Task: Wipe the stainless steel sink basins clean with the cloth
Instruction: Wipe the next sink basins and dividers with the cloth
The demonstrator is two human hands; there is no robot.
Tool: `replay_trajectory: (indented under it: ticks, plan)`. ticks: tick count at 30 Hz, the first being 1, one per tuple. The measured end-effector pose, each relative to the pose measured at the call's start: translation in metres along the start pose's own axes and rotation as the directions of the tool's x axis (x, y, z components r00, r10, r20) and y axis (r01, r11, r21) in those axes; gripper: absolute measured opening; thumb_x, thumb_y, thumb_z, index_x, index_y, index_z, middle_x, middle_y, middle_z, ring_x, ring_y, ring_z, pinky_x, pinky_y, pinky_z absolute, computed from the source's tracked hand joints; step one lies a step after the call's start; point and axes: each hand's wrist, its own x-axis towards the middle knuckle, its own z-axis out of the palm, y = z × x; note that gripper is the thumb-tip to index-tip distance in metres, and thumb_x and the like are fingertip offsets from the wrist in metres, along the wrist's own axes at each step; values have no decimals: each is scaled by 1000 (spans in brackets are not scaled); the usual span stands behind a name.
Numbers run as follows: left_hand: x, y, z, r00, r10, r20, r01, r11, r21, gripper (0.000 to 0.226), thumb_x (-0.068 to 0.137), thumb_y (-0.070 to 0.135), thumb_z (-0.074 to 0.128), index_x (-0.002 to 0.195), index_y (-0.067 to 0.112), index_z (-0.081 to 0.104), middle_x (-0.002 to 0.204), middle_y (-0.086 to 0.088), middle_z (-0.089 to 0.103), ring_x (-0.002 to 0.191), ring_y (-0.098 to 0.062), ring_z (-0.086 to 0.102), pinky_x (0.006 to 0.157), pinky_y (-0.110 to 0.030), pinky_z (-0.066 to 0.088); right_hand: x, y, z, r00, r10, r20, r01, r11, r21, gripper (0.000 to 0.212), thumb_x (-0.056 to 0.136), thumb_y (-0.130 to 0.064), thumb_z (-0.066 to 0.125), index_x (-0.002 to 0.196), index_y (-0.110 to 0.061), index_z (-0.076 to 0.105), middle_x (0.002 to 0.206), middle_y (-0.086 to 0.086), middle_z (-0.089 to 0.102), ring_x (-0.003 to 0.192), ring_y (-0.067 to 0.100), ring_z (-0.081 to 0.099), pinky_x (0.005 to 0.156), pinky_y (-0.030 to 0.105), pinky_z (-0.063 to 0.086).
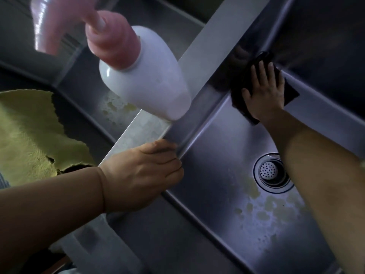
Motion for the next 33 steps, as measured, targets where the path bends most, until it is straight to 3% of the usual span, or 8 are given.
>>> replay_trajectory:
  ticks: [6,15,18,21,24,28,31,33]
  plan:
    - [1,3,-2,998,-35,56,30,997,77,21,80,14,54,96,9,68,91,-7,66,90,-29,63,112,-37,23,-76,-50,15,999,27,34,-28,999,40,69,93,-46,35,150,-11,22,157,17,18,145,36,12,114,54,7]
    - [2,12,0,992,-105,67,85,963,256,34,85,11,34,95,10,67,77,-6,61,75,-31,59,104,-42,32,-229,-125,58,945,-311,100,298,946,124,70,84,-49,35,148,-19,33,156,13,24,144,35,14,114,56,8]
    - [9,24,1,982,-93,166,43,959,282,25,75,9,41,80,13,65,69,-6,58,67,-29,56,80,-44,47,-277,-124,66,899,-426,101,414,902,118,67,88,-49,38,148,-21,31,156,11,24,145,33,14,114,54,9]
    - [38,47,15,974,-104,203,71,984,166,28,67,15,38,71,17,65,64,-4,59,59,-26,58,57,-31,45,-300,-98,71,819,-562,116,552,827,107,66,90,-49,39,150,-24,27,157,9,20,146,31,9,115,53,12]
    - [72,62,55,953,-125,277,99,990,103,25,78,15,42,91,14,63,87,-5,61,82,-25,61,70,-30,43,-286,-65,71,737,-672,77,666,741,92,66,90,-50,45,149,-24,30,156,7,23,146,30,12,116,52,12]
    - [101,54,94,888,-327,324,287,944,165,51,77,19,26,98,13,71,92,-7,69,84,-22,64,72,-28,47,-244,-35,62,843,-537,40,535,843,56,71,85,-51,49,148,-23,32,156,7,24,145,31,15,115,53,15]
    - [113,40,117,780,-433,452,421,897,132,77,89,39,51,145,-5,22,150,-27,26,138,-36,27,112,-42,25,-206,-20,54,902,-432,3,432,901,39,70,86,-48,45,148,-21,31,156,9,24,145,32,16,116,51,13]
    - [118,35,119,700,-431,570,420,894,160,107,80,52,63,147,-6,3,155,-27,5,144,-38,9,118,-45,11,-180,-13,49,938,-348,0,348,938,7,69,87,-48,41,149,-20,30,156,10,23,145,32,15,116,51,13]
